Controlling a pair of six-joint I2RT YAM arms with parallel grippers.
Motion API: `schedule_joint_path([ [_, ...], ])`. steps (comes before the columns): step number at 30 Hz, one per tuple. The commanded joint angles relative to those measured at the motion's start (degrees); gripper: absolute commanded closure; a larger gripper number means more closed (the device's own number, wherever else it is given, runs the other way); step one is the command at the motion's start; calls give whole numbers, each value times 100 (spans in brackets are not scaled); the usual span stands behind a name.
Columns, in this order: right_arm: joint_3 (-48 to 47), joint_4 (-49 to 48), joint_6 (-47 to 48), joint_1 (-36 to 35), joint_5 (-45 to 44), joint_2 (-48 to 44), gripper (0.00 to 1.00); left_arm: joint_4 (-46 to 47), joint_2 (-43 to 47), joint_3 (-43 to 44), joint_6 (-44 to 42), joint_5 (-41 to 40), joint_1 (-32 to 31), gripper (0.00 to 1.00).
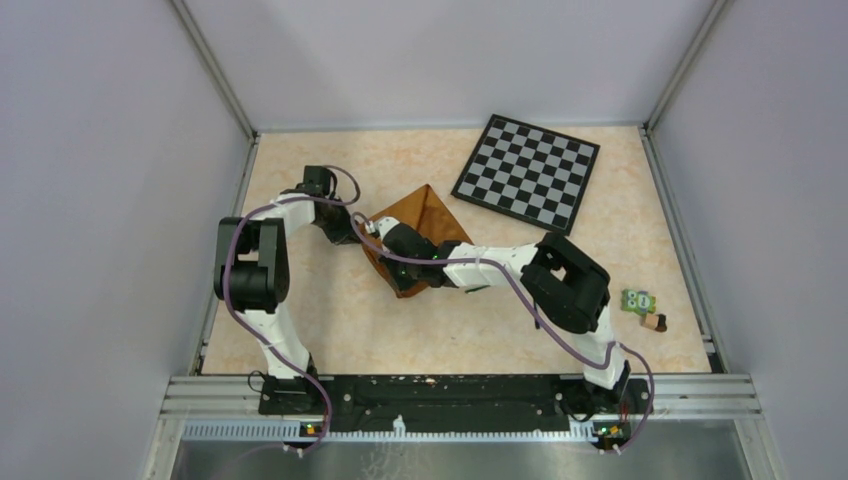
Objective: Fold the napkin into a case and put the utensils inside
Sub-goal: Pick up the upper triangle-folded napkin from the center of the board.
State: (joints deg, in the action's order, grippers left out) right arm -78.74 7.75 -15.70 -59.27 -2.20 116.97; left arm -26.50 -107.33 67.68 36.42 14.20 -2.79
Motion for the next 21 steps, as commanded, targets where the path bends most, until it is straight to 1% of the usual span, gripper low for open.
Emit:
schedule_joint_path([
  [1,77,-379,-160,44,340,-384,100,-229,74,-153,-241,-169,-20,92],
  [4,44,-363,-170,47,368,-376,100,-244,62,-155,-246,-162,-20,93],
  [6,28,-355,-175,47,380,-376,100,-233,62,-151,-244,-168,-22,100],
  [9,-11,-328,-174,47,360,-351,100,-252,27,-128,-249,-180,-4,100],
  [12,-40,-312,-170,47,349,-326,100,-259,25,-139,-246,-222,5,96],
  [14,-67,-288,-170,47,326,-301,100,-280,36,-132,-262,-249,6,89],
  [21,-83,-291,-230,46,385,-339,100,-387,282,-158,-339,-350,6,36],
])
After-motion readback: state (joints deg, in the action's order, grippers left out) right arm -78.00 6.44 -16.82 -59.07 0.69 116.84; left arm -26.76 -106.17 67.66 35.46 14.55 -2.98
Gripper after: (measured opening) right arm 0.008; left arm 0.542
